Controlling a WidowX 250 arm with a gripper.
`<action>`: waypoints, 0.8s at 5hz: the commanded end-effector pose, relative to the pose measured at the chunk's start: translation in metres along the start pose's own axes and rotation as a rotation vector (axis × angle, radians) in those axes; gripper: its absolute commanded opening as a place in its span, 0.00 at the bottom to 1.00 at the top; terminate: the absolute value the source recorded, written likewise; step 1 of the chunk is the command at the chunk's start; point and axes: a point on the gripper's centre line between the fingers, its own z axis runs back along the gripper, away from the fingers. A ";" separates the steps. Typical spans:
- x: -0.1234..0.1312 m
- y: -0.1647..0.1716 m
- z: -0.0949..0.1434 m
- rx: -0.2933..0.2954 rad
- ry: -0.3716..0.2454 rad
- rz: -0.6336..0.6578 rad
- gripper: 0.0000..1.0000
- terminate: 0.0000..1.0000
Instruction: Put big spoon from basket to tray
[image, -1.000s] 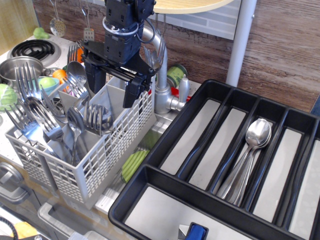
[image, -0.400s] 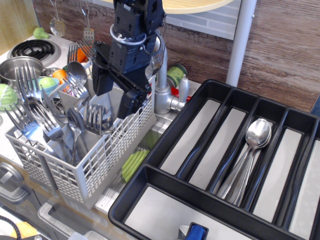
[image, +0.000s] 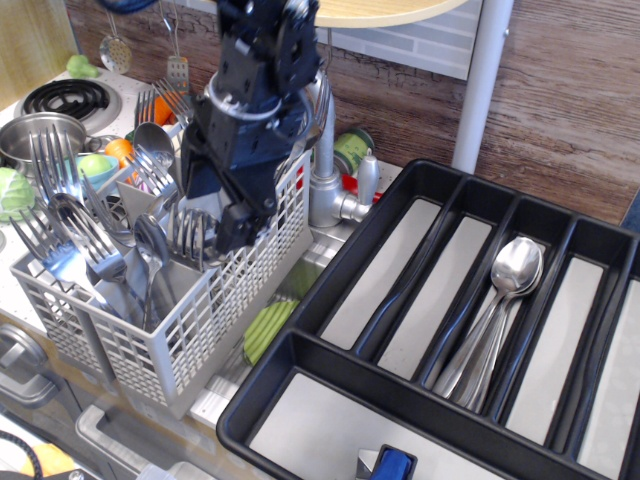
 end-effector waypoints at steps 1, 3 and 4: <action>-0.005 0.015 0.001 -0.009 -0.098 0.015 0.00 0.00; -0.004 0.016 -0.002 -0.060 -0.100 0.051 0.00 0.00; -0.004 0.013 0.000 -0.082 -0.090 0.091 0.00 0.00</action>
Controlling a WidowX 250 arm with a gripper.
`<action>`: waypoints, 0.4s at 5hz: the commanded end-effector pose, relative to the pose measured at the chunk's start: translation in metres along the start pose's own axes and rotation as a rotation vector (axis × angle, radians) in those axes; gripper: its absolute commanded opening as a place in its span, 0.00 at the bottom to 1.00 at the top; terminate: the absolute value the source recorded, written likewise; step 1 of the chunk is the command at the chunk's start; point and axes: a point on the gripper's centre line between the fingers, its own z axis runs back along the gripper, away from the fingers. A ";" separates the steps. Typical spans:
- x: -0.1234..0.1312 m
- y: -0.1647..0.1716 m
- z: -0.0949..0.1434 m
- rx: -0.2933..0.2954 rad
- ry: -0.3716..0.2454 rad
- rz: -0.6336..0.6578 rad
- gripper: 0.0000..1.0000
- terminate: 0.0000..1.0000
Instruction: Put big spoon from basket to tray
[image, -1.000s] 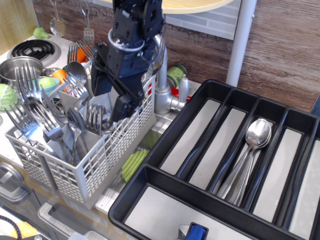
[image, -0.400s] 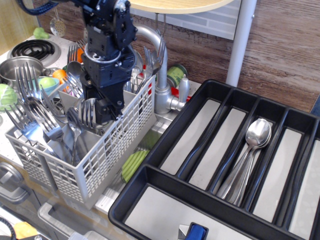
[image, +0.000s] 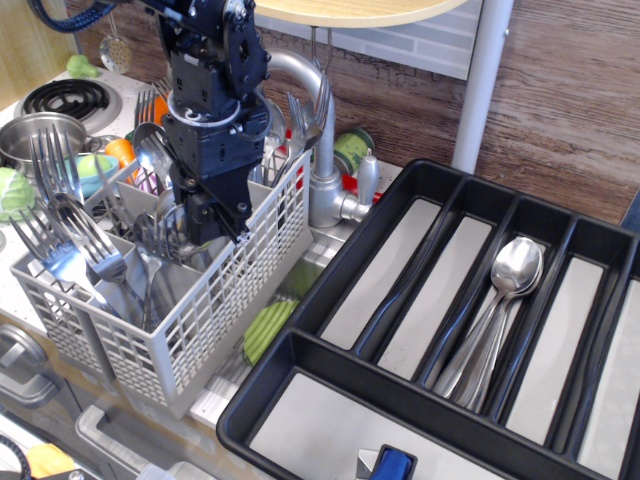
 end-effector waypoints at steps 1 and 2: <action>0.011 0.003 0.019 0.021 -0.009 0.059 0.00 0.00; 0.017 0.002 0.035 0.030 0.048 0.097 0.00 0.00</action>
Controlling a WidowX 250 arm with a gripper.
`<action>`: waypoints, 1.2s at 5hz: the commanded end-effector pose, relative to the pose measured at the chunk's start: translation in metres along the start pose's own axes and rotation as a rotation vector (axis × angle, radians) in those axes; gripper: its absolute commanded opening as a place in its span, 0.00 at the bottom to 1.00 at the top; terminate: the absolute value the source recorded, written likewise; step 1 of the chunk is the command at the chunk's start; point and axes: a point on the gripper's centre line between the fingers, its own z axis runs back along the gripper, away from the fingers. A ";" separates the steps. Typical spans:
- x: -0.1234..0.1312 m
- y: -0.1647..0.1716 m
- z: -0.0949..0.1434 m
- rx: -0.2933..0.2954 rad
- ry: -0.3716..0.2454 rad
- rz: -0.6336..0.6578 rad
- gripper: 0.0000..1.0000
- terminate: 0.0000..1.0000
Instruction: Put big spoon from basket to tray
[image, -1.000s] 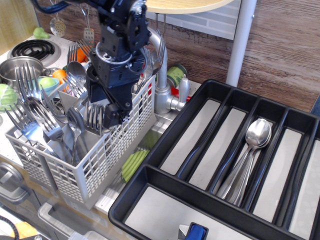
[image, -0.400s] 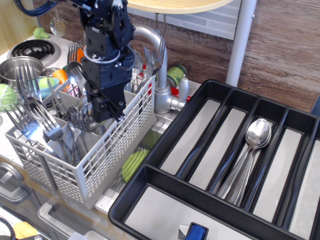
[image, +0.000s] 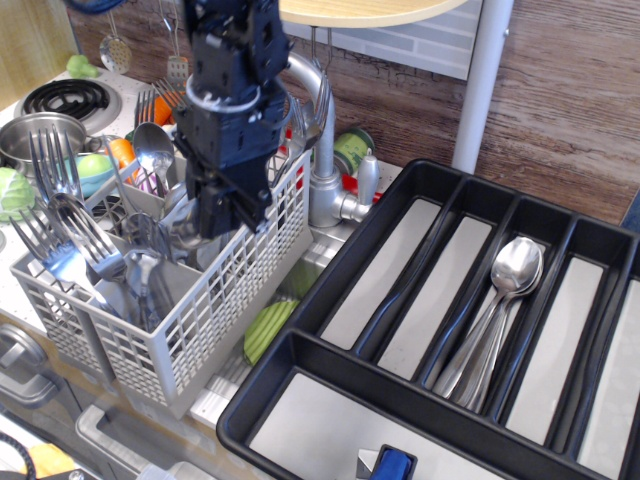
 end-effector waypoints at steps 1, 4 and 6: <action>0.020 0.017 0.045 -0.008 0.073 0.131 0.00 0.00; 0.050 -0.006 0.099 -0.283 0.187 0.536 0.00 0.00; 0.076 -0.030 0.113 -0.472 0.221 0.731 0.00 0.00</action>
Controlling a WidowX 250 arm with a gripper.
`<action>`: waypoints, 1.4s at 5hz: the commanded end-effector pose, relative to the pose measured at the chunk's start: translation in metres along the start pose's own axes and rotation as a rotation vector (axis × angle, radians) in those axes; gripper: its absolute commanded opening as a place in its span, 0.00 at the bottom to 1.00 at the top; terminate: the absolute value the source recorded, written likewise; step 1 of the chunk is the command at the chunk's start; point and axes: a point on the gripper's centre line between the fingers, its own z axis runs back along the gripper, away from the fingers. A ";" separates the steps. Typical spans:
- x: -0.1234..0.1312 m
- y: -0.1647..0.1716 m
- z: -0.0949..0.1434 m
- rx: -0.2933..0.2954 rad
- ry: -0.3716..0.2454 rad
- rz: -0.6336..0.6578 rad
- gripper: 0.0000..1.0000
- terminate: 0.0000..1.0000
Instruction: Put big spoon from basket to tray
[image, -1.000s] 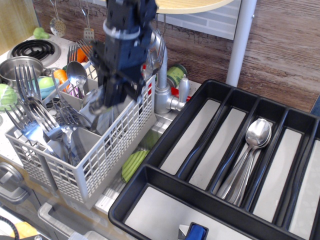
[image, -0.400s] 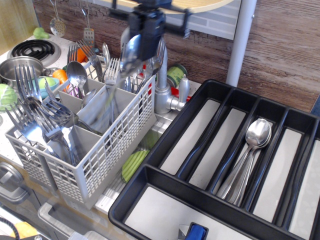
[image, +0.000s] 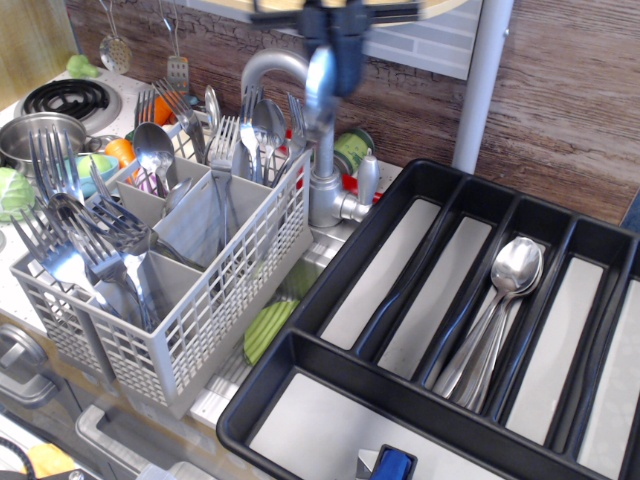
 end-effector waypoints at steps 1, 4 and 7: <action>0.004 -0.026 0.016 -0.093 0.016 0.100 0.00 0.00; 0.002 -0.062 -0.022 -0.130 -0.151 0.307 0.00 0.00; 0.016 -0.075 -0.045 -0.373 -0.170 0.154 0.00 0.00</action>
